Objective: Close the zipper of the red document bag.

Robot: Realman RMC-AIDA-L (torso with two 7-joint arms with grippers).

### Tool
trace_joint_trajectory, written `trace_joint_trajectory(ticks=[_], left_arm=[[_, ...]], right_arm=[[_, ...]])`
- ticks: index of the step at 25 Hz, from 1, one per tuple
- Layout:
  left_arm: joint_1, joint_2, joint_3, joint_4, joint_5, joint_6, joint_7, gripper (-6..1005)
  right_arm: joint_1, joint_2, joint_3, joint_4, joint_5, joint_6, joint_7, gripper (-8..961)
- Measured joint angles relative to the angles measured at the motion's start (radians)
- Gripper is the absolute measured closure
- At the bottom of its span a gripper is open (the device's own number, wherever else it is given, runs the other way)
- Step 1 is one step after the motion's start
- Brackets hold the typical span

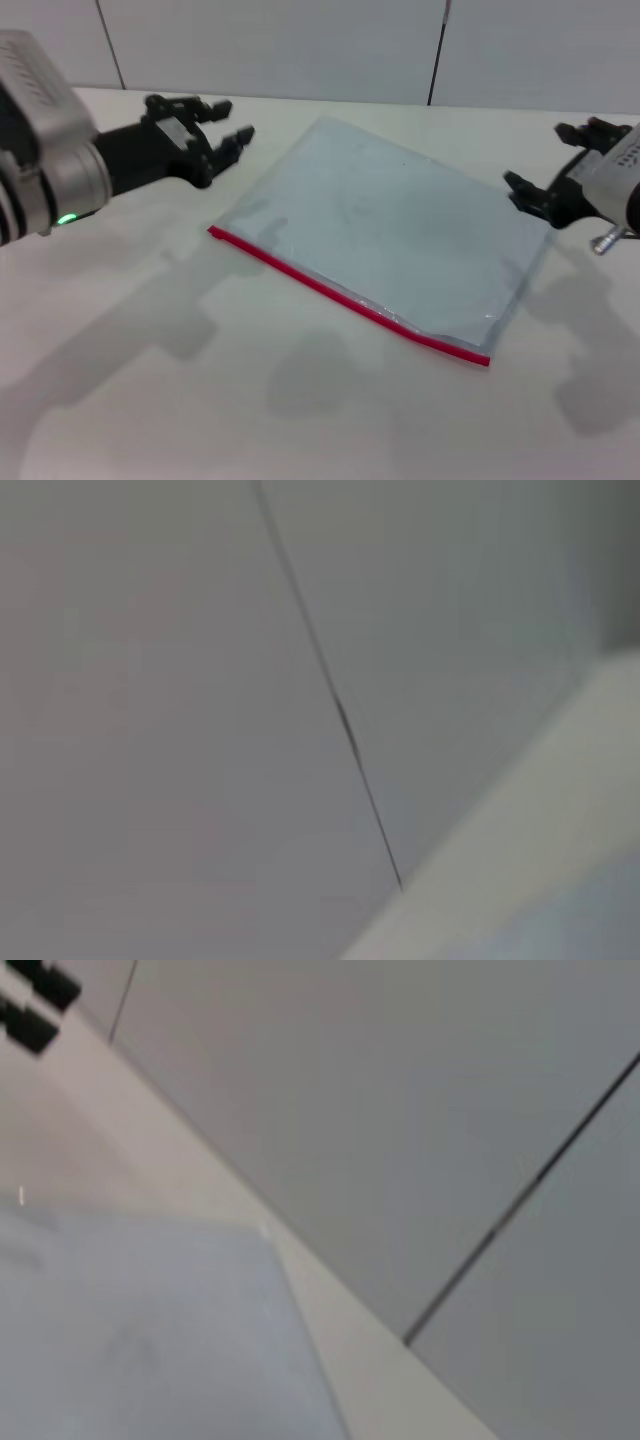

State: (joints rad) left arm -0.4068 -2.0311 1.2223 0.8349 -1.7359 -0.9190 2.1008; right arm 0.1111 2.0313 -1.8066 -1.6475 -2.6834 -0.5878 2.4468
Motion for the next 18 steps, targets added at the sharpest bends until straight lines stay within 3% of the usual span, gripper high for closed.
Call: trace_joint_trajectory(ticks=[6, 9, 14, 18], left_arm=[[0.075, -0.005, 0.008, 0.042, -0.204, -0.041, -0.034, 608], [0.111, -0.009, 0.053, 0.049, -0.329, -0.058, 0.020, 609], [0.162, -0.011, 0.179, 0.021, -0.623, -0.042, 0.242, 612], [0.164, -0.011, 0.251, -0.062, -0.840, -0.038, 0.431, 614]], right_arm=[[-0.007, -0.002, -0.068, 0.180, 0.146, 0.370, 0.001, 222], [-0.001, -0.003, -0.088, 0.267, 0.232, 0.524, 0.004, 226], [0.026, -0.005, -0.145, 0.446, 0.385, 0.833, 0.030, 229], [0.088, -0.005, -0.187, 0.606, 0.412, 0.999, 0.177, 229]])
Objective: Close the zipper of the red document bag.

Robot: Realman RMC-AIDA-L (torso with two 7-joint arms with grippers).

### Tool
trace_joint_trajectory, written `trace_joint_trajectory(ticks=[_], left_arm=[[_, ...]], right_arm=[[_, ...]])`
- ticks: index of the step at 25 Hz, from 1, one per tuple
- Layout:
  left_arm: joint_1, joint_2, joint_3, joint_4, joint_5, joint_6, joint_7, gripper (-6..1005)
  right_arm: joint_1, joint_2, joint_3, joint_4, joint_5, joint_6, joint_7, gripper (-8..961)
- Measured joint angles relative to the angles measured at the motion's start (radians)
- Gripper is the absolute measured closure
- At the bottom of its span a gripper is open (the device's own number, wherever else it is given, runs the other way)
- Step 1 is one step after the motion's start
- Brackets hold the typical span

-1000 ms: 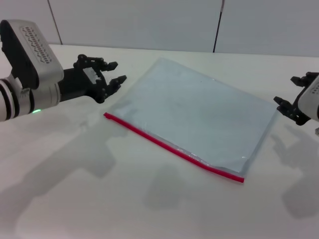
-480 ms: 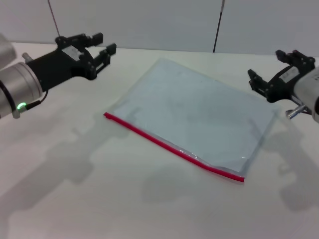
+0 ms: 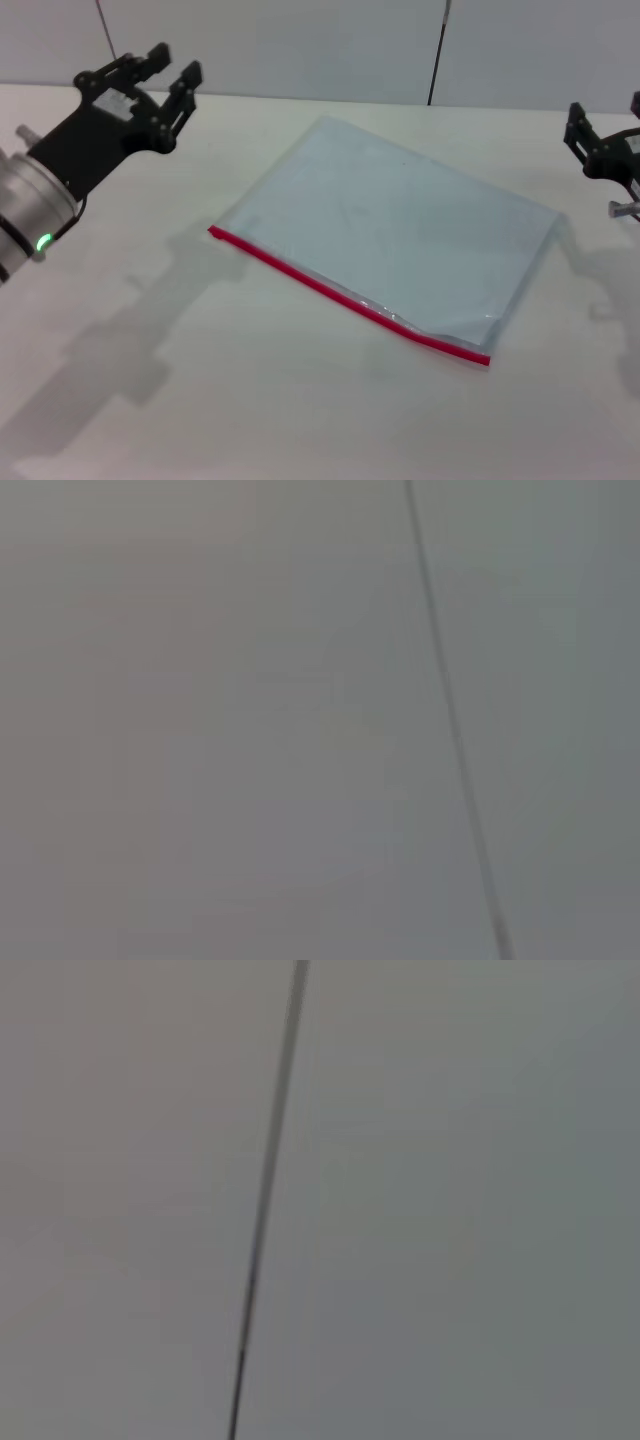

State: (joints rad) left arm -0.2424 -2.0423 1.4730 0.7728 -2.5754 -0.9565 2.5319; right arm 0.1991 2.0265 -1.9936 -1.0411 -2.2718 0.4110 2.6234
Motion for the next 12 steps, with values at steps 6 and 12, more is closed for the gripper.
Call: trace_joint_trajectory(ticks=[6, 12], left_arm=[[-0.038, -0.002, 0.059, -0.138, -0.259, -0.008, 0.193, 614], [-0.075, -0.006, 0.070, -0.222, -0.321, -0.025, 0.278, 613]], right_arm=[[0.095, 0.004, -0.033, 0.230, 0.041, 0.174, 0.189, 229], [0.160, 0.005, -0.116, 0.354, 0.189, 0.288, 0.190, 229]])
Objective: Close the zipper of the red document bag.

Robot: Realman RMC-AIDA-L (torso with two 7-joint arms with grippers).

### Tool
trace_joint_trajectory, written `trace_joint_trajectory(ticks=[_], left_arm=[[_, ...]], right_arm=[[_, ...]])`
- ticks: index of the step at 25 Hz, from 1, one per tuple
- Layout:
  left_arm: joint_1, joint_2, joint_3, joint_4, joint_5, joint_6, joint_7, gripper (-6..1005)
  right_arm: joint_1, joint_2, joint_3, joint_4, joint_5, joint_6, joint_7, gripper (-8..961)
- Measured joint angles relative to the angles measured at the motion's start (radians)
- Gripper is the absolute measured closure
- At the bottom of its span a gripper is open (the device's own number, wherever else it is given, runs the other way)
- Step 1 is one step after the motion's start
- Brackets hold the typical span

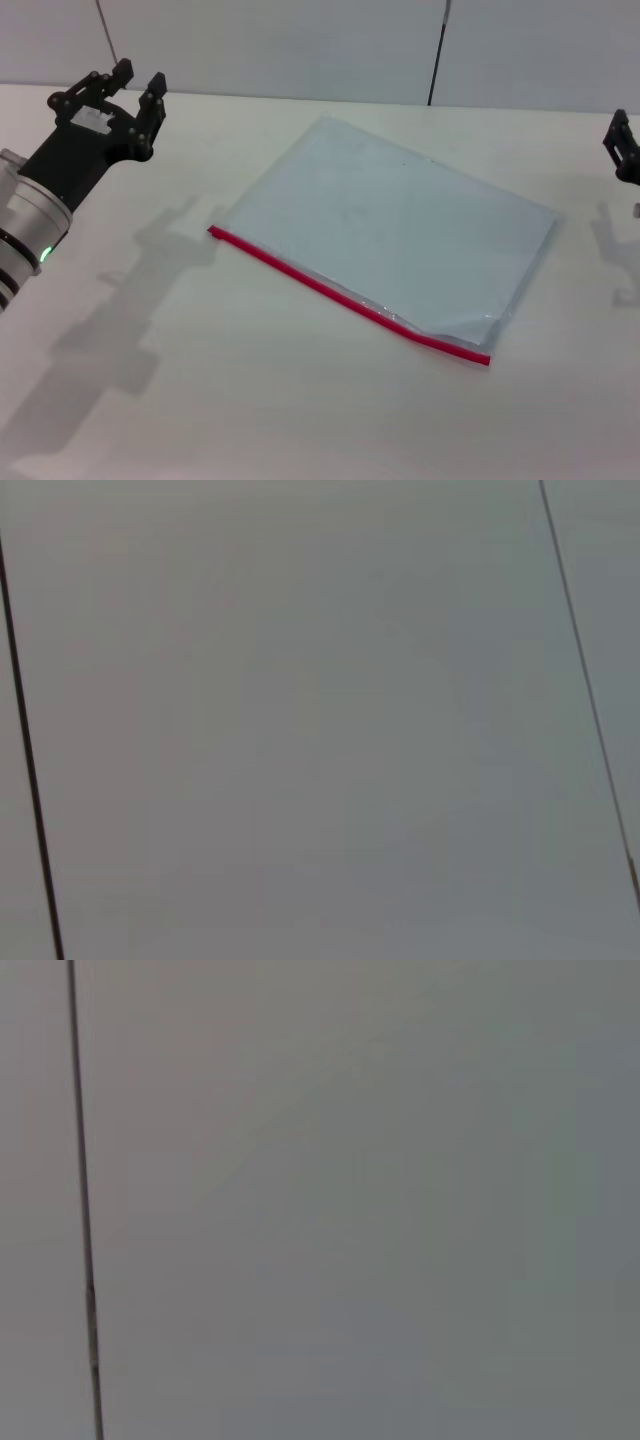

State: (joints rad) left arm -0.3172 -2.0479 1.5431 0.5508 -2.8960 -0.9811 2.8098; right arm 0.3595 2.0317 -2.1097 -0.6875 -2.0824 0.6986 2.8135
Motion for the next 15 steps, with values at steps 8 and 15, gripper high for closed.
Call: trace_joint_trajectory(ticks=[8, 15], left_arm=[[-0.013, -0.002, -0.013, -0.022, -0.004, -0.004, 0.002, 616], [-0.018, 0.003, -0.015, -0.028, -0.005, -0.005, -0.009, 623]], right_arm=[[0.013, 0.001, -0.015, 0.026, 0.021, 0.038, 0.001, 229], [0.015, 0.003, -0.029, 0.032, 0.034, 0.057, 0.002, 229]])
